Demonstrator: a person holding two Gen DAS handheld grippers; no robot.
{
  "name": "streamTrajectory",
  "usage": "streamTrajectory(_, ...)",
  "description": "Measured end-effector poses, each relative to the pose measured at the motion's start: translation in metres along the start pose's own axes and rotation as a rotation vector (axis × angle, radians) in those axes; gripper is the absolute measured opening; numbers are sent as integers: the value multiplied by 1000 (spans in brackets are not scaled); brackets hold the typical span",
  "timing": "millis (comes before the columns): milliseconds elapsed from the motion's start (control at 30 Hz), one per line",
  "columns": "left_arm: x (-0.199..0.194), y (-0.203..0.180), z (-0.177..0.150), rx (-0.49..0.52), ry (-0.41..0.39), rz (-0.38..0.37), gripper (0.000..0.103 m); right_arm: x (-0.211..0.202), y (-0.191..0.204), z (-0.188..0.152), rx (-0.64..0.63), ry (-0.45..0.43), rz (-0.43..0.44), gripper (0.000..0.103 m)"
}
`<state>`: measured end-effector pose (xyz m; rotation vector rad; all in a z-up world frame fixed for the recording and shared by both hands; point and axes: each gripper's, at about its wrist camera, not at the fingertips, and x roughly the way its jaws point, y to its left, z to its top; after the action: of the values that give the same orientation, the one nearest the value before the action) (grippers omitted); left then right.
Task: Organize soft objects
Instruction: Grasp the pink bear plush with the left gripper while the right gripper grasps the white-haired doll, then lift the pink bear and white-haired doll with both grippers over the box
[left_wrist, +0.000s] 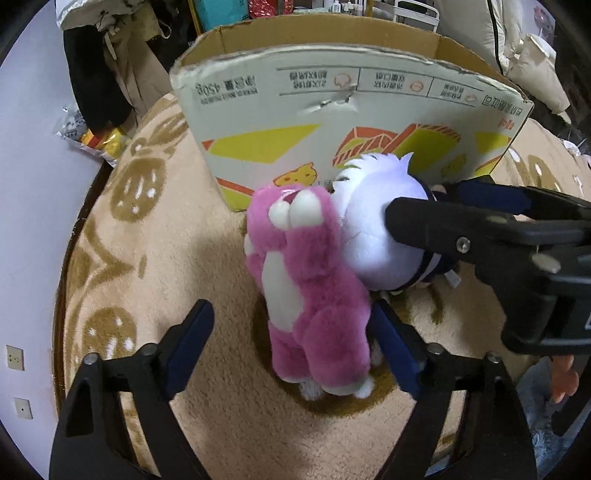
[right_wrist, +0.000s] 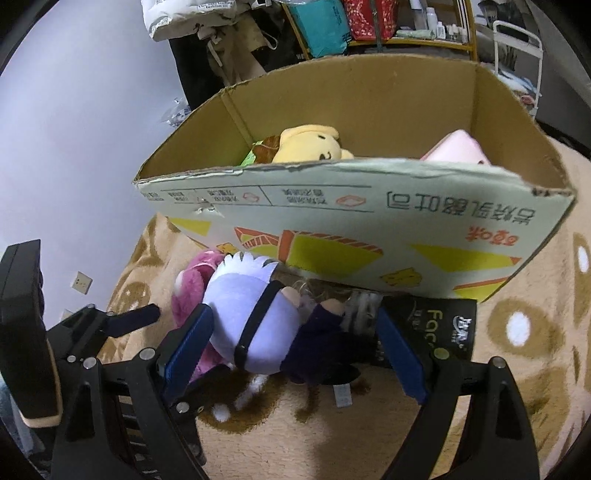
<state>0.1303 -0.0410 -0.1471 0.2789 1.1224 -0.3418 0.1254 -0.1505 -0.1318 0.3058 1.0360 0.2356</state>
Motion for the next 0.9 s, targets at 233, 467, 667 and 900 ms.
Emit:
streamTrajectory(233,7,1,-2,-2,-17,-53,60,16,8,-4,-50,9,-28,103)
streamTrajectory(467,4,-2,-8,2,-31,-67,46,16,9,-1,-60,16,-8,78)
streamTrajectory(667,1,2,-11,-11,-33,-55,46,17,16,-4,-93,34,-18,67)
streamTrajectory(900,-6,9,-13,-50,-36,-48,46,15,21,-5,-103,34,-15,59)
